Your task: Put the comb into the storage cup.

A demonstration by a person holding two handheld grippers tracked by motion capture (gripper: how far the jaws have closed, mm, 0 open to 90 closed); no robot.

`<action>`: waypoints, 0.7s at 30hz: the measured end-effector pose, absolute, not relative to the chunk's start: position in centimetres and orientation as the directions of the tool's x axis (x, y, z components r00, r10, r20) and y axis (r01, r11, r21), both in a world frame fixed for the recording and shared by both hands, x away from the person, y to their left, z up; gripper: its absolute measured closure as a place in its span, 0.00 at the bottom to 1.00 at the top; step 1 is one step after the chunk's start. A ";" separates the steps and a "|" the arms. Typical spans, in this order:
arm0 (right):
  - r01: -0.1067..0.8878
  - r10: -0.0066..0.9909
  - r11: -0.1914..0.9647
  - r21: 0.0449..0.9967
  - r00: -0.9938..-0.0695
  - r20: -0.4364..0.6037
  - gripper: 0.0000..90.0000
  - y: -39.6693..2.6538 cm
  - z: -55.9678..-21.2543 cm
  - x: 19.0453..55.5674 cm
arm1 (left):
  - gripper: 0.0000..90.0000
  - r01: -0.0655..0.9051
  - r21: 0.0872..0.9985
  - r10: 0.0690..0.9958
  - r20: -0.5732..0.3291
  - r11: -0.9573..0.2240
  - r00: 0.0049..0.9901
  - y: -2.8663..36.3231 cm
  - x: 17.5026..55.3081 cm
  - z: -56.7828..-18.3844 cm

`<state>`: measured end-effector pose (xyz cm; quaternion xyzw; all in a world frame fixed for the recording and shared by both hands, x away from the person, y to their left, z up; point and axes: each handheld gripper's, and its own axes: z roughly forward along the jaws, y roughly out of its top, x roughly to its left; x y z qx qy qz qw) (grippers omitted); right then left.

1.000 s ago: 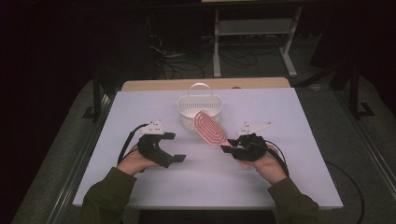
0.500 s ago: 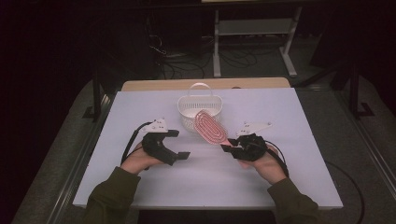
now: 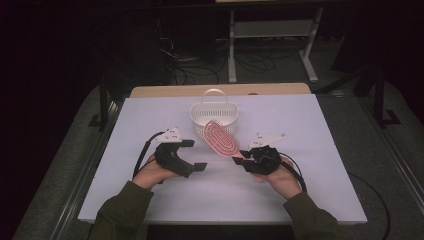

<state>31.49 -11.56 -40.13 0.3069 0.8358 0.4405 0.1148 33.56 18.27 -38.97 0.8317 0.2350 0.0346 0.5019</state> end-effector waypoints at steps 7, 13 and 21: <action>0.399 0.599 0.428 0.811 -0.797 0.076 0.76 -10.7 -40.4 31.3 | 0.00 0.361 0.852 0.434 -0.181 -0.380 0.882 18.1 33.4 -38.9; 0.398 0.598 0.425 0.813 -0.798 0.078 0.76 -10.3 -40.7 31.2 | 0.00 0.367 0.854 0.446 -0.184 -0.370 0.876 18.0 33.3 -38.8; 0.395 0.590 0.415 0.820 -0.803 0.088 0.76 -9.9 -40.7 31.0 | 0.00 0.382 0.854 0.470 -0.191 -0.353 0.862 17.8 33.4 -38.8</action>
